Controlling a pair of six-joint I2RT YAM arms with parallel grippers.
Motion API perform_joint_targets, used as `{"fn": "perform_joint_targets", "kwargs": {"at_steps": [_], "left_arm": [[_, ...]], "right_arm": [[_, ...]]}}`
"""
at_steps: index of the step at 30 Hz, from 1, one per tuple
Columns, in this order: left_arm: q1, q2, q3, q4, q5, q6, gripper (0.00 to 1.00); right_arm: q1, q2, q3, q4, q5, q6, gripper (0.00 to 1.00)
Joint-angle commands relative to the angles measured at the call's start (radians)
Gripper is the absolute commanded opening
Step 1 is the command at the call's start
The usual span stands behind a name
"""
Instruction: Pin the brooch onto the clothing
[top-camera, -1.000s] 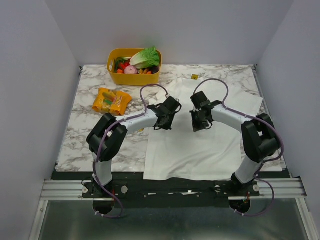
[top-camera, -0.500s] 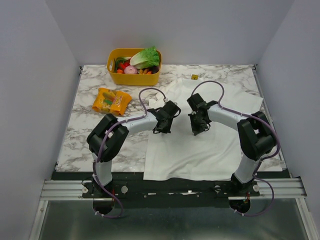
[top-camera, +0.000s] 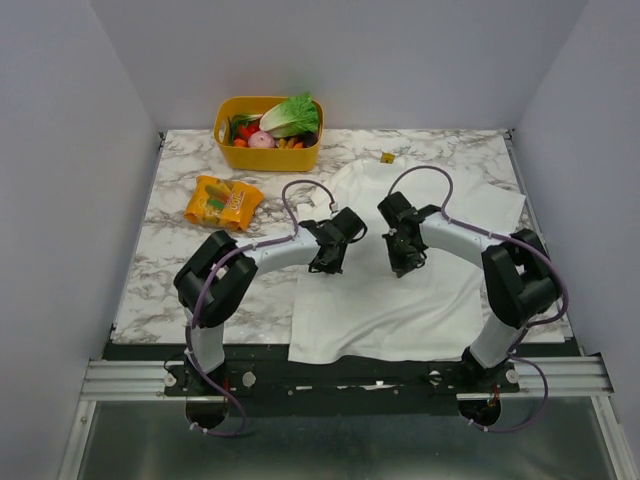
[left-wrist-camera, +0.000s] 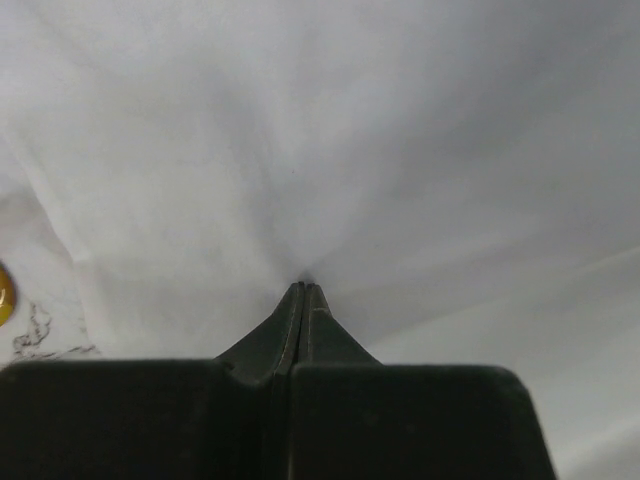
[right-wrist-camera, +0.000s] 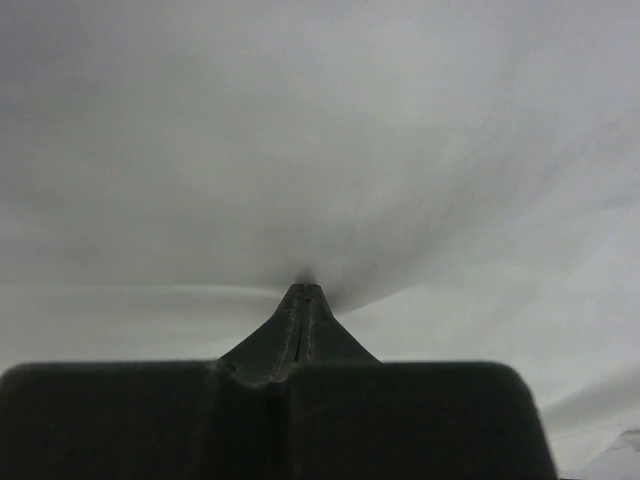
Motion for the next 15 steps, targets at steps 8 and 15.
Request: {"fn": "perform_joint_targets", "kwargs": {"at_steps": [8,15], "left_arm": [[0.119,-0.151,0.251,-0.081,-0.068,0.116,0.46],[0.384,-0.114,0.234,-0.008,0.185,0.102,0.55]], "right_arm": [[0.008,-0.142,0.077,-0.039,0.139,-0.002,0.01],[0.009,-0.125,0.081,-0.032,0.133,-0.014,0.01]]}}
